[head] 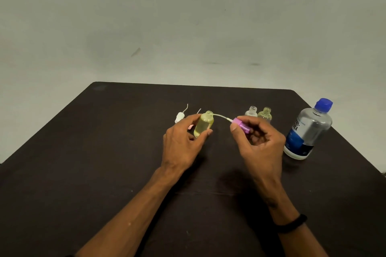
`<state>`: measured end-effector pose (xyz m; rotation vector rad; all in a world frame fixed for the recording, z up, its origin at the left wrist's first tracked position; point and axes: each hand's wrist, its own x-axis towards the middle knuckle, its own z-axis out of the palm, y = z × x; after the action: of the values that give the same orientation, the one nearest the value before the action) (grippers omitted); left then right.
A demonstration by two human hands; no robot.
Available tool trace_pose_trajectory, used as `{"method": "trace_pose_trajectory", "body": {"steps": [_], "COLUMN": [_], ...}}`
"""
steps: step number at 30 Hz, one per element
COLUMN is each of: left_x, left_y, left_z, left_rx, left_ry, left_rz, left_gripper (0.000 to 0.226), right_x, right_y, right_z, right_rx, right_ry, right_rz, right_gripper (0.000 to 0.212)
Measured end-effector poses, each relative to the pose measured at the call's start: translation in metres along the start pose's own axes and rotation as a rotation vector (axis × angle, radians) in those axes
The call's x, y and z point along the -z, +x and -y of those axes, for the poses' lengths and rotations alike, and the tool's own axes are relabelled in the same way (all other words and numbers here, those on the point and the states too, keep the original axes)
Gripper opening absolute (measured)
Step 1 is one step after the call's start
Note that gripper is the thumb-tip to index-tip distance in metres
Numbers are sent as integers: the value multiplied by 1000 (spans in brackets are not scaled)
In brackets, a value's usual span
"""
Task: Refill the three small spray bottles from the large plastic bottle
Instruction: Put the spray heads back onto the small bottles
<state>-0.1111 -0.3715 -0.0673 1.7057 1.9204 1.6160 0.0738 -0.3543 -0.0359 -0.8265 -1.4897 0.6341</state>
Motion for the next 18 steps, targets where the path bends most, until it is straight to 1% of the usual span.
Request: {"method": "trace_pose_trajectory", "body": {"steps": [9, 13, 16, 18], "left_x": [-4, -7, -11, -13], "left_y": [-10, -15, -18, -21], "left_z": [-8, -17, -25, -29], "left_rx": [-143, -168, -136, -117], "left_ry": [34, -91, -210, -257], "left_rz": [98, 150, 199, 222], "left_gripper": [48, 48, 46, 44], "right_x": [1, 2, 1, 2], "right_y": [1, 4, 5, 6], "right_z": [3, 3, 3, 4], "right_rx": [-1, -37, -87, -119], "right_ry": [16, 44, 102, 144], "right_rz": [-22, -34, -58, -76], "right_gripper": [24, 27, 37, 39]}}
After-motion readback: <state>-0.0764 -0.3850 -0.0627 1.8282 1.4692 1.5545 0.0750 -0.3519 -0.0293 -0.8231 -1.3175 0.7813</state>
